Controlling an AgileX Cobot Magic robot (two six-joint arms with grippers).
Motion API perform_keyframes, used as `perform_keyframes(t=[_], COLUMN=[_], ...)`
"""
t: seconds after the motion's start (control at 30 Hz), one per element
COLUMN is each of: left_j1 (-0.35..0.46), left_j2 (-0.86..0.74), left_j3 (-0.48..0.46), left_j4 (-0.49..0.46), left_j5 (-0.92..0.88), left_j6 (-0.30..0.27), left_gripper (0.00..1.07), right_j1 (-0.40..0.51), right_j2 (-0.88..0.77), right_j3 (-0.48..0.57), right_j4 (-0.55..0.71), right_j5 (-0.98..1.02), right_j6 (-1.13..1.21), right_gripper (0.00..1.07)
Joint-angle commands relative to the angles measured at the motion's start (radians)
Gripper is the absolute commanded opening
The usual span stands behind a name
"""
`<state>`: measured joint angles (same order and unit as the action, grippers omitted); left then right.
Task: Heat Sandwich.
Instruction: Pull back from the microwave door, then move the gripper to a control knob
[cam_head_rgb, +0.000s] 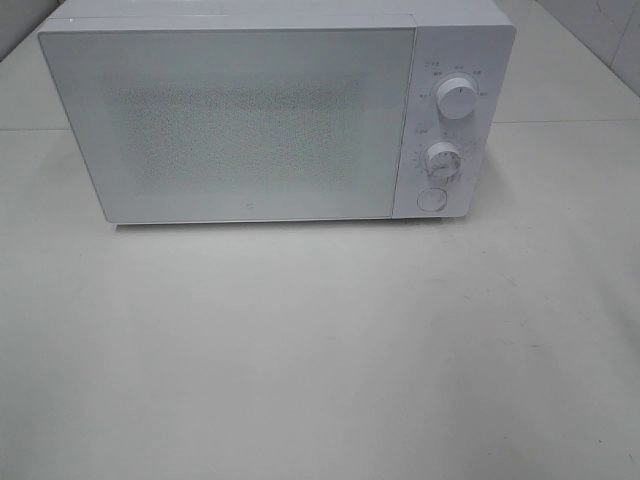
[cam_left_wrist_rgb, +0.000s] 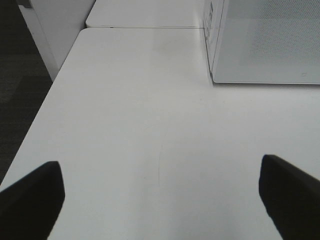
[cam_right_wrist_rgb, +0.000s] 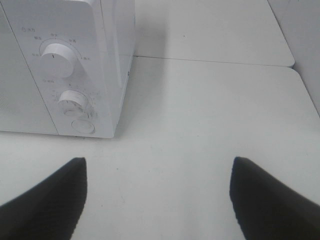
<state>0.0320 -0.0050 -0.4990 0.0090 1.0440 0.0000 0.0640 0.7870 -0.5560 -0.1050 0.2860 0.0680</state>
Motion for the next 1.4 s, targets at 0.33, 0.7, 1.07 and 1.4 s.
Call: perform_keyframes(t=[0.33, 0.7, 1.07, 1.4], left_j1=[0.002, 0.002, 0.002, 0.002], left_j2=[-0.026, -0.026, -0.026, -0.026], left_j3=[0.003, 0.003, 0.003, 0.003], left_j4=[0.002, 0.002, 0.002, 0.002], left_j5=[-0.009, -0.009, -0.009, -0.009], left_j6=[0.000, 0.000, 0.000, 0.000], left_gripper=[1.00, 1.00, 1.00, 1.00], right_j1=[-0.007, -0.004, -0.004, 0.217], right_j2=[0.160, 0.271, 0.444, 0.545], right_j3=[0.005, 0.141, 0.285, 0.366], right_j4=[0.008, 0.010, 0.133, 0.414], right_j5=[-0.329, -0.826, -1.159, -1.337], right_j6=[-0.005, -0.009, -0.086, -0.244], right_gripper=[0.76, 0.76, 0.76, 0.77])
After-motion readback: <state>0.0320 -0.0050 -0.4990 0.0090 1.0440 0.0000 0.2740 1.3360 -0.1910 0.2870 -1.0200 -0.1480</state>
